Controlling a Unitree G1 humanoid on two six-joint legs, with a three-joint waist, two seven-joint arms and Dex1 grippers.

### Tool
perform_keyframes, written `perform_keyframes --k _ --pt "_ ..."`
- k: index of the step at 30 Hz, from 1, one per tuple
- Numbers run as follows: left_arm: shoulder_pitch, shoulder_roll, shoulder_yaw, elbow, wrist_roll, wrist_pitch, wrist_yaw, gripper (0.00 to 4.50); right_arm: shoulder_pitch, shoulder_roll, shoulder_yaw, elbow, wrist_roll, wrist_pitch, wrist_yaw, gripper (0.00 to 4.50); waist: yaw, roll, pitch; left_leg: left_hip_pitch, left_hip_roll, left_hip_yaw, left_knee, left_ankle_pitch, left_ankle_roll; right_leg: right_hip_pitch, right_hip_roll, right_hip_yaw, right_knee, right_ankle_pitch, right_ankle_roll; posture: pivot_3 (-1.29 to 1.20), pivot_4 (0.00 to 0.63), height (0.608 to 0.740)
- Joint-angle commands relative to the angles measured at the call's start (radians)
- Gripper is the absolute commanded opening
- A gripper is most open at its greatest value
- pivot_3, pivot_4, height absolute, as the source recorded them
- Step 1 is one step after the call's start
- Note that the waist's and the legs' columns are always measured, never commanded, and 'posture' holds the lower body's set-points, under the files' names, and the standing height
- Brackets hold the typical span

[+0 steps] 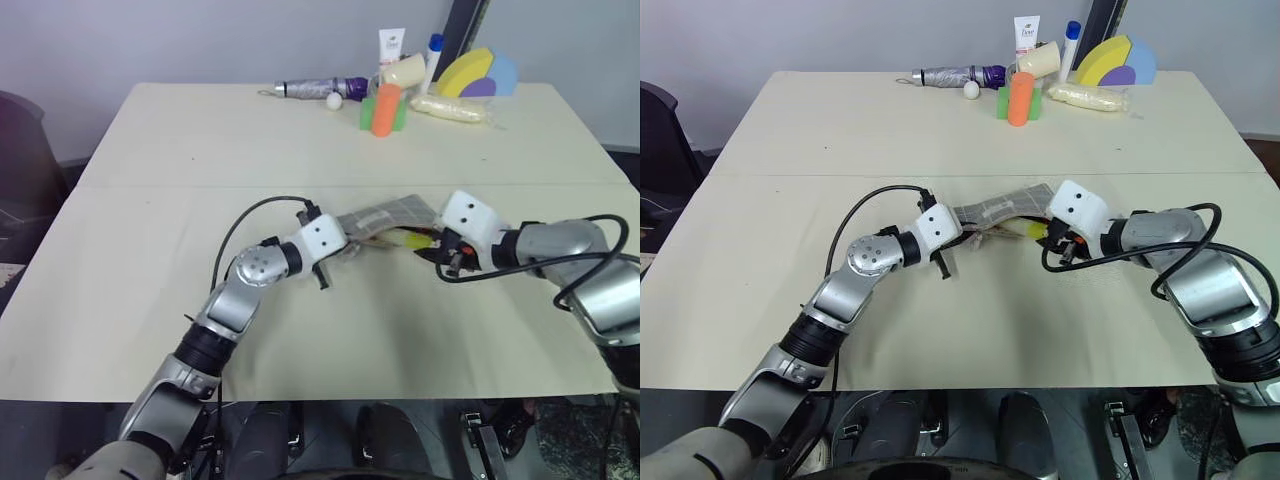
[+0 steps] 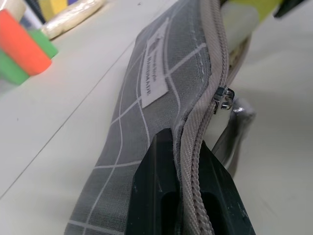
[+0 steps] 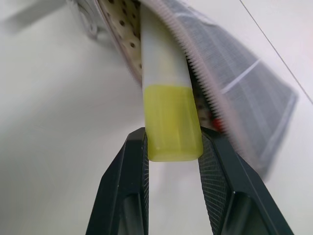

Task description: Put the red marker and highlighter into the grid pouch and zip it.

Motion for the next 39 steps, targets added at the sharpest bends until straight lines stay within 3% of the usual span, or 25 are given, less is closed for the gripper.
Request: perform_keyframes --k 1,11,16,20,23,27,30,39 --pt "-0.014 0.006 -0.018 -0.025 0.015 -0.054 -0.015 0.0 -0.024 -0.025 -0.016 -0.02 -0.013 -0.01 0.021 0.87 0.0 0.0 0.0 0.0 0.0 0.0 0.0 0.0 0.0 0.0 0.0 0.0 0.0 0.0 0.0 0.0 0.15 0.74" --pt "-0.012 0.006 -0.028 -0.032 0.022 -0.091 -0.047 0.0 -0.037 0.022 0.005 -0.028 -0.032 0.003 0.02 0.87 0.001 0.0 0.0 0.0 0.0 0.0 0.0 0.0 0.0 0.0 -0.001 0.0 0.0 0.0 0.0 0.0 0.15 0.74" --pt "-0.01 -0.003 -0.006 -0.031 0.008 -0.048 -0.041 0.0 -0.039 0.0 -0.055 -0.048 -0.036 -0.02 0.006 3.2 0.001 0.0 0.0 0.0 0.0 0.0 0.0 0.0 0.0 0.0 -0.001 0.0 0.0 0.0 0.0 0.0 0.15 0.74" --pt "-0.019 -0.052 0.047 -0.049 -0.057 0.08 -0.025 0.0 -0.036 -0.021 -0.19 -0.126 0.058 -0.02 0.052 3.2 0.002 0.0 0.0 -0.001 0.0 0.0 0.0 0.0 0.0 0.0 -0.001 0.0 0.0 0.0 0.0 0.0 0.15 0.74" --pt "-0.068 -0.132 0.129 -0.066 -0.158 0.279 0.01 0.0 -0.063 -0.007 -0.315 -0.165 0.167 0.047 0.06 3.2 0.001 -0.001 0.0 -0.001 0.0 -0.001 0.0 -0.002 0.004 0.0 0.0 0.0 0.0 0.0 0.0 0.0 0.15 0.74" --pt "-0.141 -0.197 0.191 -0.064 -0.24 0.445 0.041 0.0 -0.052 0.021 -0.377 -0.196 0.259 0.116 0.036 3.2 0.001 -0.001 0.001 0.0 0.0 -0.003 0.001 -0.003 0.004 0.002 0.0 -0.001 0.0 0.0 0.0 0.0 0.15 0.74" --pt "-0.195 -0.231 0.222 -0.045 -0.278 0.539 0.071 0.0 -0.009 0.045 -0.331 -0.226 0.261 0.136 -0.007 3.2 0.002 -0.001 0.001 0.0 0.0 -0.003 0.001 -0.002 0.004 0.002 0.0 -0.001 0.0 0.0 0.0 0.0 0.15 0.74" --pt "-0.228 -0.254 0.225 -0.073 -0.342 0.638 0.102 0.0 -0.059 0.334 -0.147 -0.099 0.16 0.174 -0.295 3.2 0.0 -0.001 0.001 0.0 0.0 -0.002 0.0 0.001 -0.001 0.001 0.003 -0.002 0.001 0.0 0.0 0.0 0.15 0.74"
